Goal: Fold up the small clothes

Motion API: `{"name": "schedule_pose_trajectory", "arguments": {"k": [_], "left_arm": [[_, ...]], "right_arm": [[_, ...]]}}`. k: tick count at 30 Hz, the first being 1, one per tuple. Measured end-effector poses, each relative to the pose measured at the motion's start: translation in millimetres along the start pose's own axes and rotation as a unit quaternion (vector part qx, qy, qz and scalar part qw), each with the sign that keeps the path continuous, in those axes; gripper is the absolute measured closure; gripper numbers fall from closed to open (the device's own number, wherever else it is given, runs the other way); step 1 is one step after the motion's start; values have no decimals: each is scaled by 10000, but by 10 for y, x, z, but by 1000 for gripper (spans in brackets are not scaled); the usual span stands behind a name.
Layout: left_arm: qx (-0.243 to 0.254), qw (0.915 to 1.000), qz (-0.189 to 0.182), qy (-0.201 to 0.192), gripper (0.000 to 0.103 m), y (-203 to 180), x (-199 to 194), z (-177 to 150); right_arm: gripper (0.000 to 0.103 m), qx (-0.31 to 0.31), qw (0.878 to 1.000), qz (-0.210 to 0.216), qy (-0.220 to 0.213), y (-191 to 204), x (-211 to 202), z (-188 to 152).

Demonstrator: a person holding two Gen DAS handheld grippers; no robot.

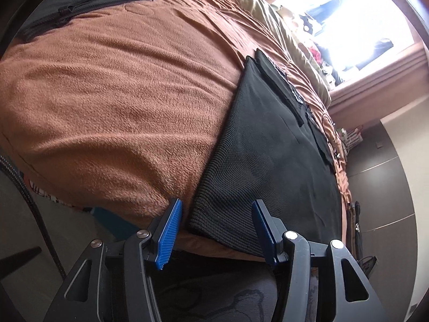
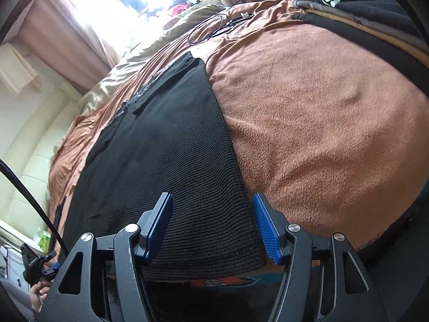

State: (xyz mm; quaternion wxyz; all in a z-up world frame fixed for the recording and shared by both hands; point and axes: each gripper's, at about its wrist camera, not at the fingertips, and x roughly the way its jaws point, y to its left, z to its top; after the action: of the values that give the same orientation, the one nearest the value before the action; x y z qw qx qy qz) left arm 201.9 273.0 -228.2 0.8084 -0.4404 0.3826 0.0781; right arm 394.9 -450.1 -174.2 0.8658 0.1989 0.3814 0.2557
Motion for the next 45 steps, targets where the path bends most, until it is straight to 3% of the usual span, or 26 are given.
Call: {"name": "schedule_pose_trajectory", "arguments": {"k": [6,12,19,23,27,33,38,42,45], "left_arm": [[-522,9984,-96,-203,48,45,10,-41],[-826,9960,12,-338,60,62,28,-73],[-772,9958,214,-435,67,-26,94,-58],[-840,9941,436,-526,86,-3,133,-44],[-841,9936,479,-590,96,-2,101,-22],[-718,9944,376,-683,97,-50,24,18],[-662,9942,374,-762,98,-78,-37,45],[-607,9937,320,-886,98,-86,-148,78],[-597,9938,273,-902,98,-88,-176,107]], "right_arm": [[43,329,9991,254,-103,-103,-11,-68],[47,740,9953,589,-217,-183,-26,-203],[47,1016,9906,869,-275,-260,29,-281],[69,1295,9883,668,-445,-348,85,-292],[81,1744,9811,691,-473,-458,131,-281],[80,1724,9801,873,-460,-504,-97,-404],[60,1830,9770,1078,-195,-550,-86,-525],[59,1869,9744,1231,-201,-555,-16,-498],[59,2163,9616,1683,-132,-618,111,-440]]}}
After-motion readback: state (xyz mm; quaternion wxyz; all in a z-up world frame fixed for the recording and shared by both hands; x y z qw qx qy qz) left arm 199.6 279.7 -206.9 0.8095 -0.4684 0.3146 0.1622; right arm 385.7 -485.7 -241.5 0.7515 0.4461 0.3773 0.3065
